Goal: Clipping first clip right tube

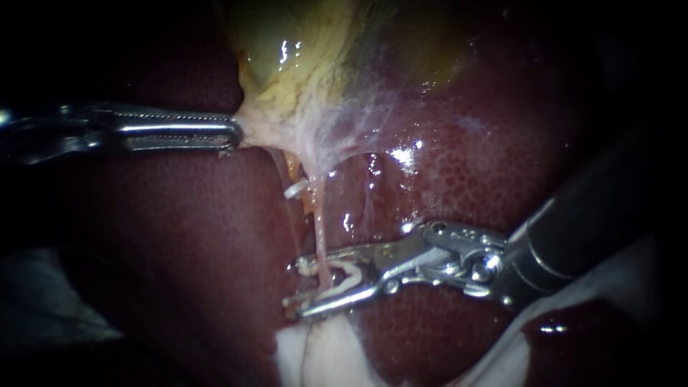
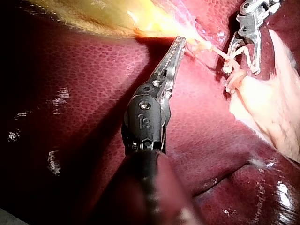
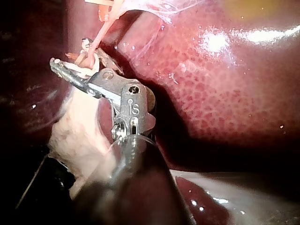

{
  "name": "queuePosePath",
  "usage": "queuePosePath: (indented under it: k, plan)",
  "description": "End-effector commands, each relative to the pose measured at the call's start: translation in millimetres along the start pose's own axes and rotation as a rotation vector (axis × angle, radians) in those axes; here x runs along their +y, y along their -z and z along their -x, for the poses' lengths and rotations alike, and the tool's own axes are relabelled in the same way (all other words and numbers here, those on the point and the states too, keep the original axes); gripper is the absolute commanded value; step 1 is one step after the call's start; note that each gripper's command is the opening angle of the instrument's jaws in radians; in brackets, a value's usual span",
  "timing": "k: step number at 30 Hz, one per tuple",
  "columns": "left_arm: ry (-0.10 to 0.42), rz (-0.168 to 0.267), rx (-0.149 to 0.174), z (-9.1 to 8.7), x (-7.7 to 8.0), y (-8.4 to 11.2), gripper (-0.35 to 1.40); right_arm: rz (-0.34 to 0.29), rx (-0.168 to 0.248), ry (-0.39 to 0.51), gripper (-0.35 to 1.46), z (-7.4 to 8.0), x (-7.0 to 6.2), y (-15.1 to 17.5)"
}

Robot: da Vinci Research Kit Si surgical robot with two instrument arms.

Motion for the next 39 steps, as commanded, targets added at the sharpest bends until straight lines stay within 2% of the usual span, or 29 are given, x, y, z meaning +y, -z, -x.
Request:
queuePosePath:
  k: [1,4,10,23,25,39]
  plan:
    - [0.0,0.0,0.0,0.0,0.0,0.0,-0.35,-0.019,0.0,0.0,0.47,-0.3,-0.5,-0.1]
    - [0.0,0.0,0.0,0.0,0.0,0.0,-0.35,-0.055,-0.008,-0.002,0.45,-0.8,-1.5,-0.3]
    - [0.0,0.0,0.0,0.0,0.0,0.0,-0.35,-0.055,-0.006,0.002,0.36,-1.3,-2.0,-0.2]
    - [0.0,0.0,0.0,0.1,-0.1,0.0,-0.35,-0.063,-0.006,-0.014,-0.35,-1.6,-2.4,1.2]
    - [0.0,0.0,0.0,0.1,-0.1,0.0,-0.35,-0.062,-0.005,-0.061,-0.35,-1.5,-2.5,1.4]
    - [0.0,0.001,0.0,0.1,-0.4,-0.1,-0.35,-0.062,-0.006,-0.059,-0.35,-1.2,-2.6,1.6]
